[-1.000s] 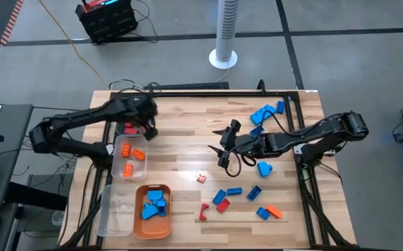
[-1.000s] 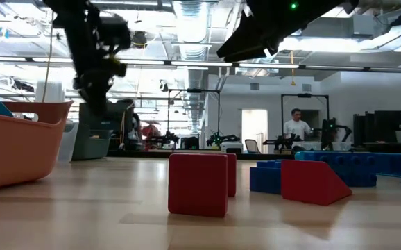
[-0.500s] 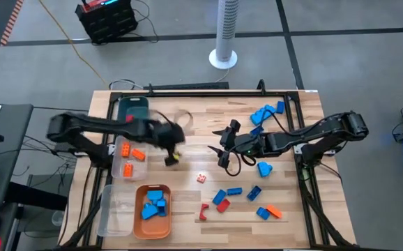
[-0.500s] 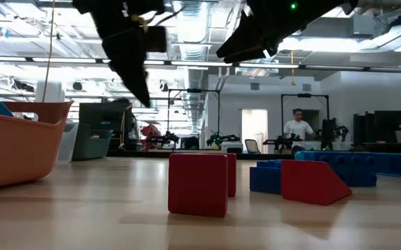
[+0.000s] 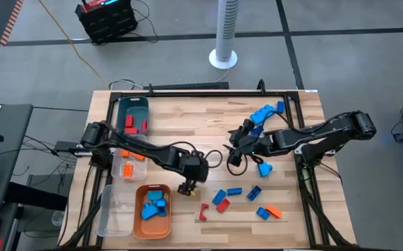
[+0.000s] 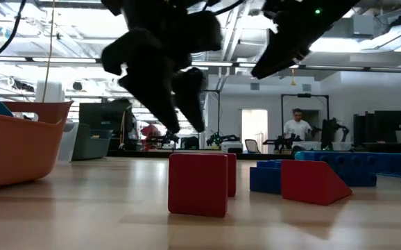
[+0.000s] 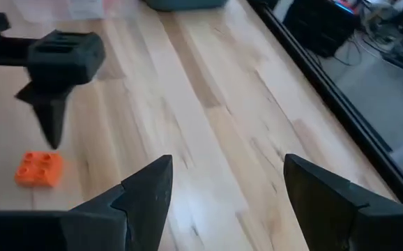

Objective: Sort blocks
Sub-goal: Put the orange game piece into the top transparent bin

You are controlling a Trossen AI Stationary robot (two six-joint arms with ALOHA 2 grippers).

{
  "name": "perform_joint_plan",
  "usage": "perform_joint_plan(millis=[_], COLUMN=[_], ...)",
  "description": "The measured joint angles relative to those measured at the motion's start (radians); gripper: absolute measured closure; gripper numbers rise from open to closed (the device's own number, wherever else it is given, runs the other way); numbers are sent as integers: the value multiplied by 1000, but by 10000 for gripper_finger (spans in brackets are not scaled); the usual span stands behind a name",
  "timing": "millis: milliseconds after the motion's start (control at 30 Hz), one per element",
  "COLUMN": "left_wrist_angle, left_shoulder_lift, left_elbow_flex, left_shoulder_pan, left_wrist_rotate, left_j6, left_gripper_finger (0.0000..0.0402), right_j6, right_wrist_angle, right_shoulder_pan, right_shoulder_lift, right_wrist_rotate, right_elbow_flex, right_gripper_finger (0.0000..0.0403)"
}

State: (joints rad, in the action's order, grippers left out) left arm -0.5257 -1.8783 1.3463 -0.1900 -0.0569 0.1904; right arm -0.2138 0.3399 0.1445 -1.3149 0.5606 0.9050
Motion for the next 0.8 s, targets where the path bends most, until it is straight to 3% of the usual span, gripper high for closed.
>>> perform_joint_plan(millis=[233,433,567,800], left_wrist_angle=[53,83,76,60], left_shoulder_lift=[-72,-101,-117,-148], left_elbow_flex=[5,6,5,8], left_shoulder_pan=[18,27,28,27], left_wrist_rotate=[52,19,-24,-20], left_j6=[44,77,119,147], left_gripper_finger=[31,40,86,206], right_j6=[-188,-200,-189,-177], right_wrist_angle=[260,249,239,223], right_shoulder_pan=[0,6,6,6], right_shoulder_lift=[32,32,32,32], right_wrist_rotate=[71,76,95,97], right_elbow_flex=[0,0,0,0], right_gripper_finger=[123,123,123,123])
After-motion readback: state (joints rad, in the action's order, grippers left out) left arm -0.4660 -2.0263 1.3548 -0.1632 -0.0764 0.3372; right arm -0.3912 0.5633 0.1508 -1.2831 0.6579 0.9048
